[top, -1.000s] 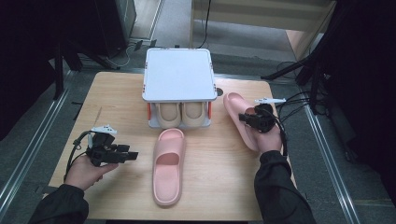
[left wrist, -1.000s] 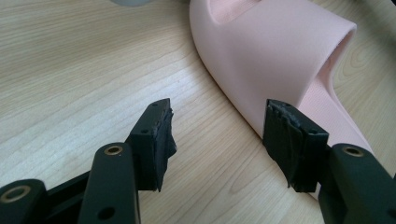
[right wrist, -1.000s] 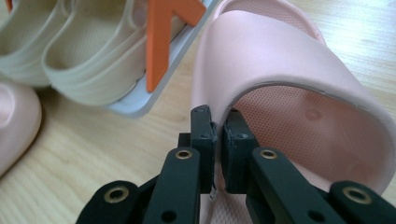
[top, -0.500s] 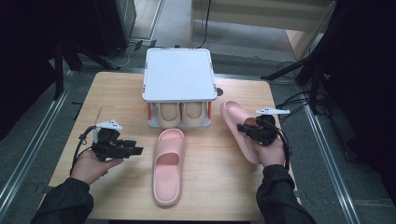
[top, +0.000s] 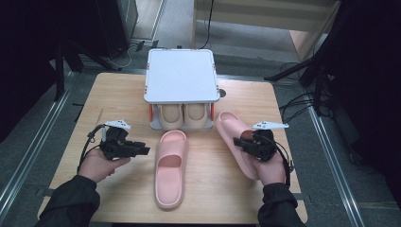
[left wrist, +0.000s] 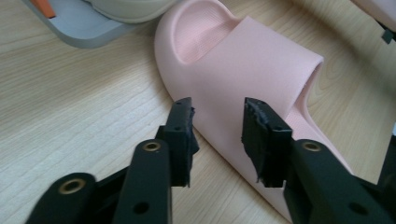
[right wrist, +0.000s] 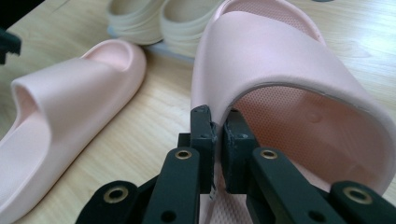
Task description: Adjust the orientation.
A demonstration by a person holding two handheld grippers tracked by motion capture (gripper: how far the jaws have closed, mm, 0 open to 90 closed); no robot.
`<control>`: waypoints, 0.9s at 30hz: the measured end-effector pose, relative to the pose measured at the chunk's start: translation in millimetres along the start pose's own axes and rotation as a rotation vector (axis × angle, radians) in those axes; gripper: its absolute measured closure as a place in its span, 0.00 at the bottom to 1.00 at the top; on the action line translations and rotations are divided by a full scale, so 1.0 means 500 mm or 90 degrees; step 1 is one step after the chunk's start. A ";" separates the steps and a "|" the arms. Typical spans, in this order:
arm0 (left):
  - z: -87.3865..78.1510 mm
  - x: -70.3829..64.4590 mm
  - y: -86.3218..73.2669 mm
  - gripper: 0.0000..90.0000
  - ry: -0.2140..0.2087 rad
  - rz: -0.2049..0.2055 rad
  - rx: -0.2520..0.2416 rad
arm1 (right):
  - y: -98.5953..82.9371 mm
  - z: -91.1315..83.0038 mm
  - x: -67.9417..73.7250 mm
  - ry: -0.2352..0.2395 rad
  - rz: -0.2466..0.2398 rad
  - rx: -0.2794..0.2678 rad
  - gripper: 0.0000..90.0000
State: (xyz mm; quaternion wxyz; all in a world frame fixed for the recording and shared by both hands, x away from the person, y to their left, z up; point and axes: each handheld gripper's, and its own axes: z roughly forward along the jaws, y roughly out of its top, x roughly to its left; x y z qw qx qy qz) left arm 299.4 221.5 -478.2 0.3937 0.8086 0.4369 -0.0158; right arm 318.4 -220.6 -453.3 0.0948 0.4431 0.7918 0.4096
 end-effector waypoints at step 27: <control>0.044 -0.007 0.021 0.78 -0.017 0.040 0.030 | -0.057 0.095 0.138 0.010 -0.085 0.097 0.95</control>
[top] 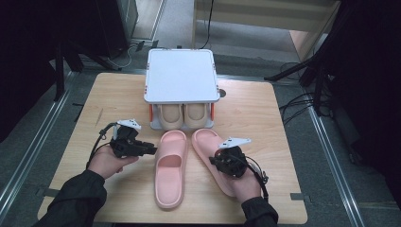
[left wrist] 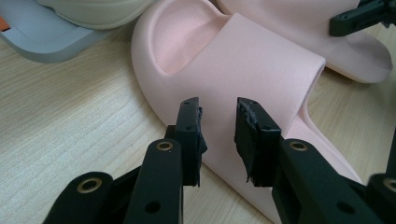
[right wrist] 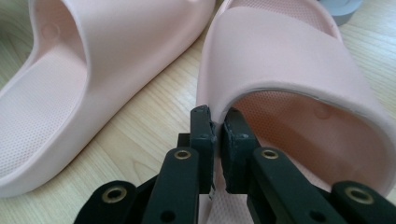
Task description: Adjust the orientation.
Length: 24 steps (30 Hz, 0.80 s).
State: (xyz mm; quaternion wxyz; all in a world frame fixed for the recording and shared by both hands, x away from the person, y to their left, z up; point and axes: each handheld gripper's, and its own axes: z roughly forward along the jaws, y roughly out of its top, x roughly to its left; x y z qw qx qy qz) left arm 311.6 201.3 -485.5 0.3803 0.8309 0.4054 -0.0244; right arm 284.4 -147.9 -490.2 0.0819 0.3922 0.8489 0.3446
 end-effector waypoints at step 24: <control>-0.006 0.004 -0.001 0.78 0.005 -0.004 -0.012 | -0.002 -0.038 0.021 0.082 0.024 -0.052 0.90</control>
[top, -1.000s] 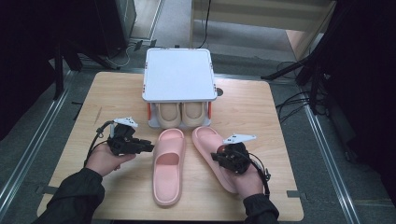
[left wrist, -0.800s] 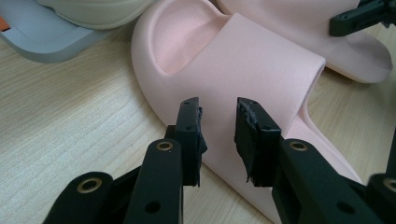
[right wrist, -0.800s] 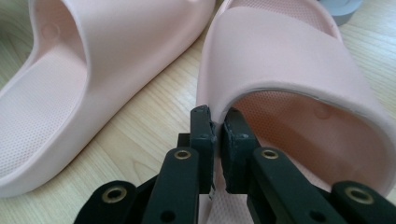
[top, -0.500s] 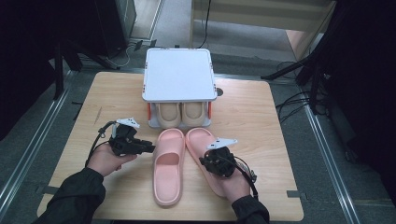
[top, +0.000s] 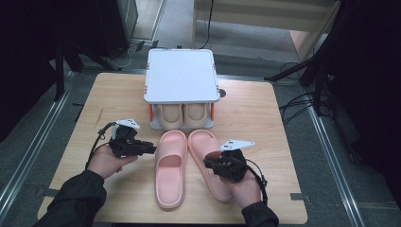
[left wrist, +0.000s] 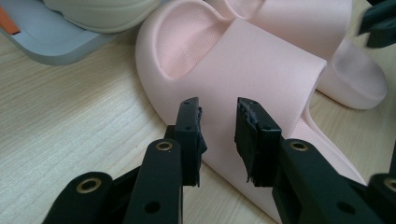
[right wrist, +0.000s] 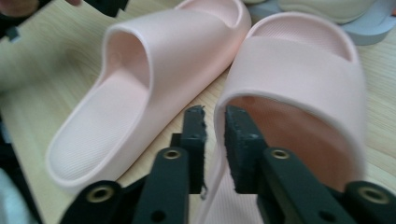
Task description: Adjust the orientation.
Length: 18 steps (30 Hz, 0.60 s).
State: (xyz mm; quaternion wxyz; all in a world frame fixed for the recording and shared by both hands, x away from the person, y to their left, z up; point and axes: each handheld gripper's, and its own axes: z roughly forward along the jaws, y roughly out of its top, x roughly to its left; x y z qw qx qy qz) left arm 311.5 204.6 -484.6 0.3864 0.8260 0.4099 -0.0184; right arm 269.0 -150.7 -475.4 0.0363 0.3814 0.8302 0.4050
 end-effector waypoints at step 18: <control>0.018 0.003 -0.012 0.88 0.021 0.000 0.028 | 0.005 -0.026 -0.136 -0.067 0.066 -0.010 0.98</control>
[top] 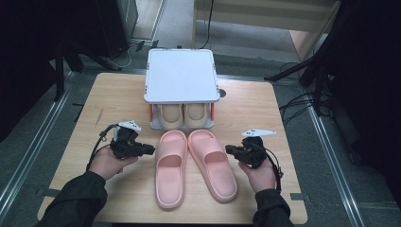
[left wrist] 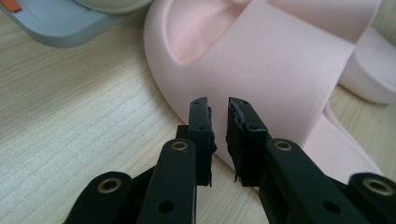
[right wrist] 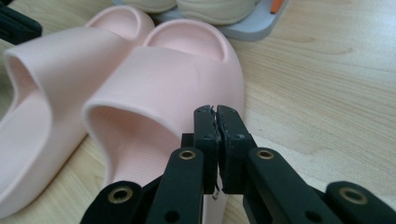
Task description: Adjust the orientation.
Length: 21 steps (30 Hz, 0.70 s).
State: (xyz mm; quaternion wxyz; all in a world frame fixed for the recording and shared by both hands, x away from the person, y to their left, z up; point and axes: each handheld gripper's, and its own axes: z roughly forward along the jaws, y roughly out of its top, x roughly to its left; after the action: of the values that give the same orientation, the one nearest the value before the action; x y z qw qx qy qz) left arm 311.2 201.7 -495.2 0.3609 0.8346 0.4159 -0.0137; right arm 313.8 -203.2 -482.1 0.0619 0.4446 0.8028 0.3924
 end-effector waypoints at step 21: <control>0.028 -0.031 -0.005 0.87 -0.022 0.014 0.018 | 0.005 0.052 0.004 0.004 -0.002 0.036 0.98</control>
State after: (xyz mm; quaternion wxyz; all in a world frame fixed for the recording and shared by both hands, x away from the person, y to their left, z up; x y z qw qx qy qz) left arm 302.9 183.6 -501.9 0.3564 0.8439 0.3999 -0.0298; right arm 325.7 -186.0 -497.4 0.0476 0.4436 0.8147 0.3706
